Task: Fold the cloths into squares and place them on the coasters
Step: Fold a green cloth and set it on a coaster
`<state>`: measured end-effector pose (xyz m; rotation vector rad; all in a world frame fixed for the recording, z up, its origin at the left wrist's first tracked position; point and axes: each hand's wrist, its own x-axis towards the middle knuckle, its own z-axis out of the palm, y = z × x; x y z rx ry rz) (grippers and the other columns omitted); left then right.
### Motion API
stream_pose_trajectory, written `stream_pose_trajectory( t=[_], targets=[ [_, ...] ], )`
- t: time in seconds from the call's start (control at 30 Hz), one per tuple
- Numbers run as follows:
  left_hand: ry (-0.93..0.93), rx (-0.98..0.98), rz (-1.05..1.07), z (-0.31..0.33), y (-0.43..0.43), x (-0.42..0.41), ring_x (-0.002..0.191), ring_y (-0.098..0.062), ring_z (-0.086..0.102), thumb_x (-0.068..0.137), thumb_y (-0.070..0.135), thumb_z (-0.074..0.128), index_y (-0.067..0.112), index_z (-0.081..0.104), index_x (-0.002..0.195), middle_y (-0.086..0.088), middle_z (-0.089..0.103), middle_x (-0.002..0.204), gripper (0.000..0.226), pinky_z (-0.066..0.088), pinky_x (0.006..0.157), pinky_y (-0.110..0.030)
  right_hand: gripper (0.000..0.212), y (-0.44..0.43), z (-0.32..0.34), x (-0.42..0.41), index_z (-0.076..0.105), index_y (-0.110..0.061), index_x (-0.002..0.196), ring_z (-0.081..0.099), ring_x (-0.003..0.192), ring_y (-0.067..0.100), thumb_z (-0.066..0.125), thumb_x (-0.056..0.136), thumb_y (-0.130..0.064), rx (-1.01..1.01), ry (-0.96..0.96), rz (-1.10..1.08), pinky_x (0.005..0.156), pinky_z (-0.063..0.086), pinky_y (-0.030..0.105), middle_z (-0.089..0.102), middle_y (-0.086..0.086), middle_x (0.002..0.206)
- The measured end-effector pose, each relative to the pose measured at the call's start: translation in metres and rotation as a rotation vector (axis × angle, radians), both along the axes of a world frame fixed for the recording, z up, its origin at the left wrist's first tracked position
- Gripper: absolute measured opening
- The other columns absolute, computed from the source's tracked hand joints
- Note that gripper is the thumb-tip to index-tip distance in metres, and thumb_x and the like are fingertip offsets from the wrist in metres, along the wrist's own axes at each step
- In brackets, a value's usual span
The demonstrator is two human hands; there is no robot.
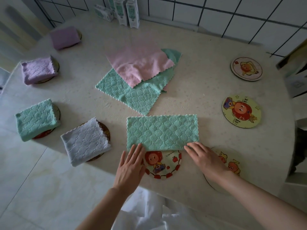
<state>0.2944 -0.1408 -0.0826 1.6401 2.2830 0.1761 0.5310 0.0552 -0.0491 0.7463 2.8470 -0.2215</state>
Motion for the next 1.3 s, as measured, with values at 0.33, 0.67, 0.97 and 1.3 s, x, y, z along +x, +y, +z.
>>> stream_pose_trajectory(
  t=[0.33,0.67,0.97,1.3],
  targets=[
    [-0.003,0.005,0.097,-0.002,-0.003,-0.003,0.146,-0.015,0.01,0.093,0.047,0.028,0.019,0.019,0.151,0.004,0.015,0.158,0.065,0.016,0.117,-0.044,0.058,0.007,0.003,-0.029,0.057,-0.01,0.105,0.057,0.086,0.027,0.073,0.052,0.007,0.117,-0.067,0.011,0.073,0.052,0.042,0.058,0.009,0.099],
    [0.189,0.012,-0.053,0.006,0.013,-0.033,0.142,-0.023,0.026,0.095,0.052,0.025,0.014,0.034,0.146,-0.003,0.031,0.152,0.064,0.012,0.115,-0.044,0.033,0.001,0.015,-0.019,0.043,-0.017,0.084,0.043,0.061,0.014,0.054,0.071,0.012,0.006,0.18,0.011,0.058,0.048,0.027,0.049,-0.005,0.07],
    [-0.023,0.156,-0.218,0.017,0.044,0.063,0.138,-0.02,0.034,0.083,0.04,0.062,0.018,0.037,0.144,-0.001,0.039,0.149,0.07,0.032,0.112,-0.04,0.045,-0.045,0.035,-0.008,0.049,-0.013,0.117,0.063,0.081,0.011,0.067,0.078,0.003,-0.255,0.356,0.051,0.066,0.054,0.017,0.064,0.003,0.1],
    [0.015,0.322,-0.21,0.015,0.041,0.078,0.11,-0.016,0.063,0.074,0.03,0.076,0.02,0.07,0.112,0.005,0.069,0.114,0.04,0.048,0.096,-0.029,0.023,-0.006,0.053,-0.009,0.061,-0.013,0.111,0.061,0.094,0.013,0.05,0.092,-0.011,-0.275,0.27,0.146,0.079,0.054,0.027,0.063,-0.001,0.104]
  ],
)
